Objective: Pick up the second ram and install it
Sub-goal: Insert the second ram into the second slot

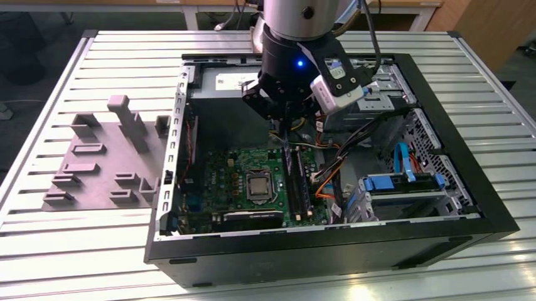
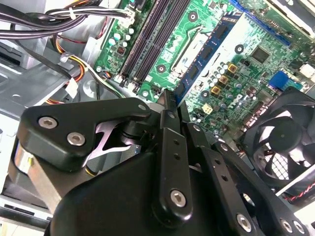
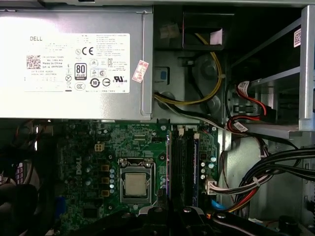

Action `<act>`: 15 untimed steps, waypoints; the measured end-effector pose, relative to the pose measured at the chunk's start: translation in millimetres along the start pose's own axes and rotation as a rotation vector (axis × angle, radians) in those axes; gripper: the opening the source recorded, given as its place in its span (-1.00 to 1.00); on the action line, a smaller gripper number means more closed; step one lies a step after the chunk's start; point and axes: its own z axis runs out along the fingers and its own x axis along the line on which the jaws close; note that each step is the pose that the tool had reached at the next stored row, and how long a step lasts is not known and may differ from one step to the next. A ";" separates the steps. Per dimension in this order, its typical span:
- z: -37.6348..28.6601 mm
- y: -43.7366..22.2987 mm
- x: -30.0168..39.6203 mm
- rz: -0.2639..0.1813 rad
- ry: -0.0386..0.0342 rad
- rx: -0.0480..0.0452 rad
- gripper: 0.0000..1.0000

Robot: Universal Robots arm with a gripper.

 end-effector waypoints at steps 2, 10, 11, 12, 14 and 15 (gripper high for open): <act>0.1 0.0 -0.1 0.000 -0.0001 -0.0001 -0.72; 6.0 0.1 -0.9 0.000 -0.0001 -0.0002 -0.72; 7.7 0.1 -1.2 0.000 -0.0002 -0.0002 -0.72; 9.5 0.2 -1.7 0.001 -0.0001 -0.0002 -0.72; 12.9 0.2 -2.5 0.001 -0.0001 -0.0001 -0.72; 14.6 0.2 -2.9 0.002 -0.0001 -0.0001 -0.72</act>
